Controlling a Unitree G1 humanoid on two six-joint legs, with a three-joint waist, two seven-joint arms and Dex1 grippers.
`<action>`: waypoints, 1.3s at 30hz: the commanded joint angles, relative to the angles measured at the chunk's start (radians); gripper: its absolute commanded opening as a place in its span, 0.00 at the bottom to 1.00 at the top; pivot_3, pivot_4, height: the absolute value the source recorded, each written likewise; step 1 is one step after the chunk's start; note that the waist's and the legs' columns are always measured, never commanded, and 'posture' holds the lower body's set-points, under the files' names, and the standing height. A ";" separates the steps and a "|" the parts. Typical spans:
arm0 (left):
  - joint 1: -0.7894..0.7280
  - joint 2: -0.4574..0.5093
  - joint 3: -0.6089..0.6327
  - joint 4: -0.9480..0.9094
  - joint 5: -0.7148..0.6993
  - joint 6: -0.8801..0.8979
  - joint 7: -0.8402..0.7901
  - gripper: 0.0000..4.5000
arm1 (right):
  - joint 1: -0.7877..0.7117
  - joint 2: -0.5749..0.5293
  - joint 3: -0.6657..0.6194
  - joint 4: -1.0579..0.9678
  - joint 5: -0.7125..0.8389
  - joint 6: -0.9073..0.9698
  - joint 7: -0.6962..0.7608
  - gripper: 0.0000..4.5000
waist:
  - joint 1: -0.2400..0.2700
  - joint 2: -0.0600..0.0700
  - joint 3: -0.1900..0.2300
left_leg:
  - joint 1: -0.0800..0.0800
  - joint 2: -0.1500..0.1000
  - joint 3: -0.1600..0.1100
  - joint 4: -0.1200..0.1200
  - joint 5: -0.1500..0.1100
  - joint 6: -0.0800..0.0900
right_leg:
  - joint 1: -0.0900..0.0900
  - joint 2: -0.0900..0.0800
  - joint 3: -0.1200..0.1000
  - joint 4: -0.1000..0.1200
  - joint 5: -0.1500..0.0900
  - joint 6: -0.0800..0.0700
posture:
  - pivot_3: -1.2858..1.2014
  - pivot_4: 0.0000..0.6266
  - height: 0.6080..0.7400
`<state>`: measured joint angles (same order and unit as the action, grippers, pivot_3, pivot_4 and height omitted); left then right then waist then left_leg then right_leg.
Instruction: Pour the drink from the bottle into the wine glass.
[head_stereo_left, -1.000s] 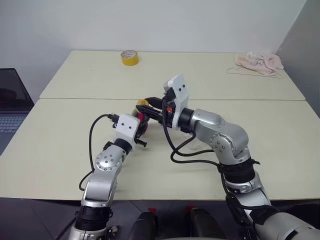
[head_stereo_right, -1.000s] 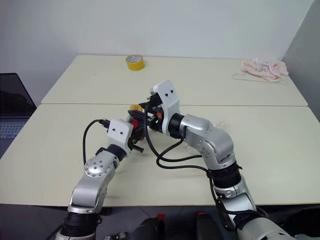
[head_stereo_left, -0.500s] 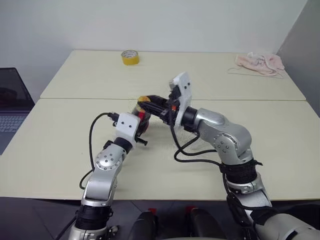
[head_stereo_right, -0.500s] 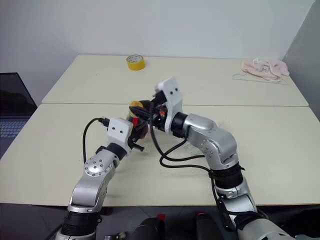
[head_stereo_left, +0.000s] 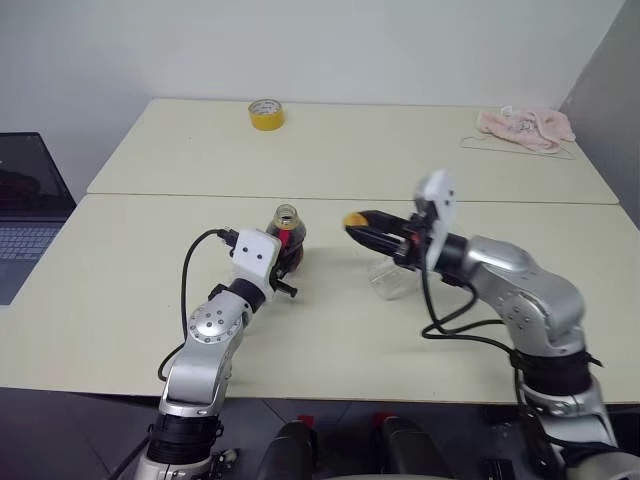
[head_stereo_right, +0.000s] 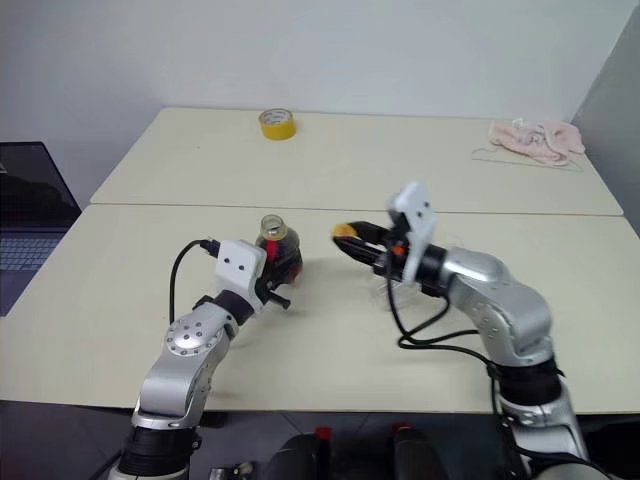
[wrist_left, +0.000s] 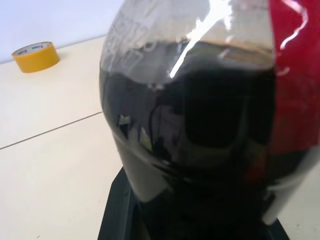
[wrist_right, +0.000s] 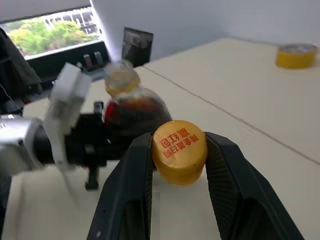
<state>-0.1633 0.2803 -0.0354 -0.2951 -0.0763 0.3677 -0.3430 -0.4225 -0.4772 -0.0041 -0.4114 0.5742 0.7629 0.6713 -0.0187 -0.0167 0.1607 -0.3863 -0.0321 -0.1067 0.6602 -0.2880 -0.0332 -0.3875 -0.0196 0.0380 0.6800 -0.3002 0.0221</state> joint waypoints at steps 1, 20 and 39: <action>-0.010 0.005 0.007 -0.067 -0.018 -0.015 -0.011 0.17 | 0.073 -0.068 -0.100 -0.069 0.036 -0.042 0.050 0.27 | -0.002 0.000 0.000 | 0.000 0.000 0.000 0.000 0.000 0.000 | 0.000 0.000 0.000 0.000 0.000 0.000 | 0.52 0.24 1.00; -0.050 0.001 -0.007 -0.078 -0.074 0.004 -0.060 0.17 | 0.377 -0.150 -0.186 0.324 -0.278 -0.448 0.020 0.27 | -0.005 -0.001 0.001 | 0.003 0.001 0.002 0.000 0.000 0.000 | 0.002 0.001 0.001 0.001 0.000 0.000 | 0.52 0.24 1.00; -0.037 -0.017 0.165 -0.024 -0.107 0.052 0.072 0.17 | 0.267 -0.263 -0.146 0.025 -0.120 -0.309 0.174 1.00 | -0.012 0.000 0.001 | 0.004 0.002 0.002 0.000 0.000 0.000 | 0.003 0.002 0.002 0.001 0.000 0.000 | 0.52 0.24 1.00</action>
<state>-0.1877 0.2671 0.0777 -0.3050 -0.1599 0.4229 -0.2941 -0.1011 -0.7291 -0.1661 -0.2684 0.3905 0.4083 0.8322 -0.0303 -0.0171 0.1616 -0.3824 -0.0300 -0.1044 0.6605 -0.2878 -0.0335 -0.3847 -0.0173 0.0399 0.6814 -0.3002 0.0222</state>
